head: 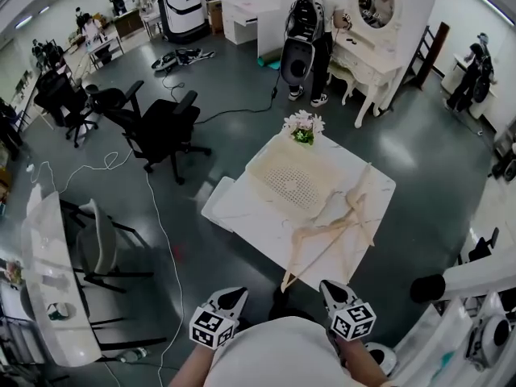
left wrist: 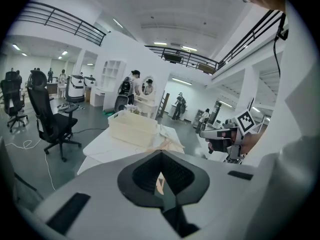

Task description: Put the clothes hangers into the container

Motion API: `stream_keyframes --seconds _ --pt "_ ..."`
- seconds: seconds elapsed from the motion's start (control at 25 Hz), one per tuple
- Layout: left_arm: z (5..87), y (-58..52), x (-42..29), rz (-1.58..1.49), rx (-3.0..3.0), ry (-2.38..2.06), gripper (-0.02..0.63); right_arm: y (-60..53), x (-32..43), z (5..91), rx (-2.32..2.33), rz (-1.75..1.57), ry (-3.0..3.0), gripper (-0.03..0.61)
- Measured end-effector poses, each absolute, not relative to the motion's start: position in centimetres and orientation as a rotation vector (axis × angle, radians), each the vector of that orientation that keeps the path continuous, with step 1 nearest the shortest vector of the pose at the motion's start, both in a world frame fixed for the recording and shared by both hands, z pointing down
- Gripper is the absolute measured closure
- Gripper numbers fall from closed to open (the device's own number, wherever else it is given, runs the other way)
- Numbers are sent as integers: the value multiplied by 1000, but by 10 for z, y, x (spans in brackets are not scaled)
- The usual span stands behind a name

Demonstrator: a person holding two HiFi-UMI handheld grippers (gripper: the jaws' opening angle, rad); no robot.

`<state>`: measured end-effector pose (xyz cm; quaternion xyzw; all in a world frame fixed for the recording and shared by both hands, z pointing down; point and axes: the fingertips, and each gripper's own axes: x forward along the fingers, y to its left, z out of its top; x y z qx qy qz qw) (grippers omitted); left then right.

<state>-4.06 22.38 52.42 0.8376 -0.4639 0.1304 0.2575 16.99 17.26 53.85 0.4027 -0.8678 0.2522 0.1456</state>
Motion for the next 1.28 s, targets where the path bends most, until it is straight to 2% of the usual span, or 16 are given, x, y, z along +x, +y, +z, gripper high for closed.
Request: stream_keyframes --seconds 0.72,1.28 --pt "542 143 18 373 2221 -1256 606 104 206 575 1021 739 -2477 560" --pt "564 117 -19 399 2204 -1217 606 72 171 621 1072 785 -2348 560"
